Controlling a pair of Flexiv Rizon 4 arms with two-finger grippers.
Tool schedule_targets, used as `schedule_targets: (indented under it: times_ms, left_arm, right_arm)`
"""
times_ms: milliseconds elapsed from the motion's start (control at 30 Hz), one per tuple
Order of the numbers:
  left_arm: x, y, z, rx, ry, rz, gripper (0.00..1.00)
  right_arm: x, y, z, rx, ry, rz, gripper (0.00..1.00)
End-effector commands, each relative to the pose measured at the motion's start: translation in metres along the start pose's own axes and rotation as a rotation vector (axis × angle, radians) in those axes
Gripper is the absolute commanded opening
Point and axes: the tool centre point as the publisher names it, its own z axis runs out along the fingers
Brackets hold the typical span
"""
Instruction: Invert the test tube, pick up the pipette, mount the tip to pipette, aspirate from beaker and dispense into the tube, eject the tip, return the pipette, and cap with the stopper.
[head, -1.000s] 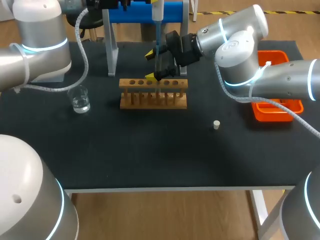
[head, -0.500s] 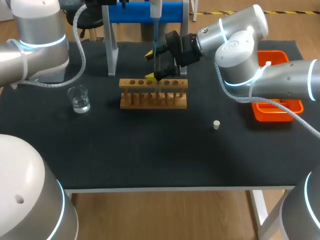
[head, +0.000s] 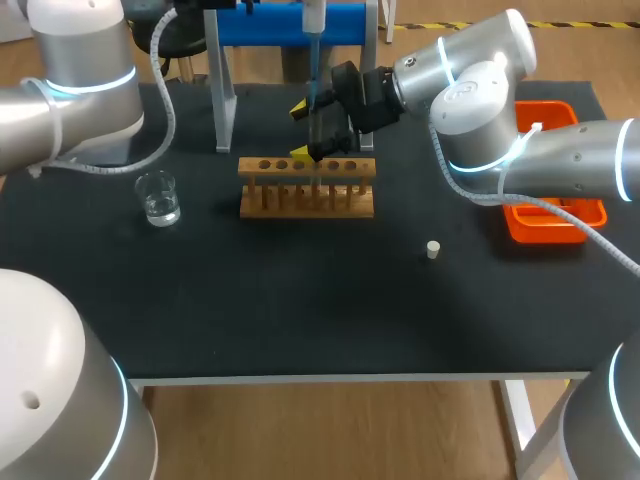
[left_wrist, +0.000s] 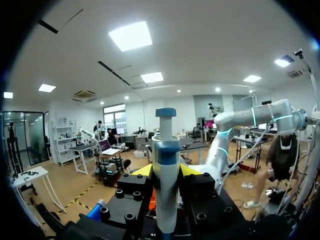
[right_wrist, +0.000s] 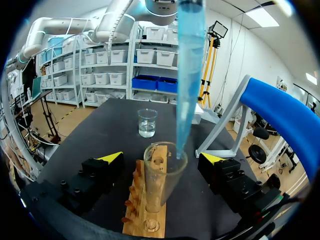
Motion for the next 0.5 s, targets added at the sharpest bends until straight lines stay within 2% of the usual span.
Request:
schedule_targets:
  times_ms: [33, 500]
  left_arm:
    - [-0.0036, 0.0021, 0.0022, 0.007, 0.007, 0.001, 0.0]
    - [-0.0024, 0.0036, 0.0078, 0.018, 0.028, 0.001, 0.0]
  right_arm:
    - [-0.0014, -0.0001, -0.0004, 0.001, 0.005, 0.0, 1.0]
    - [-0.0014, -0.0001, -0.0004, 0.001, 0.005, 0.0, 1.0]
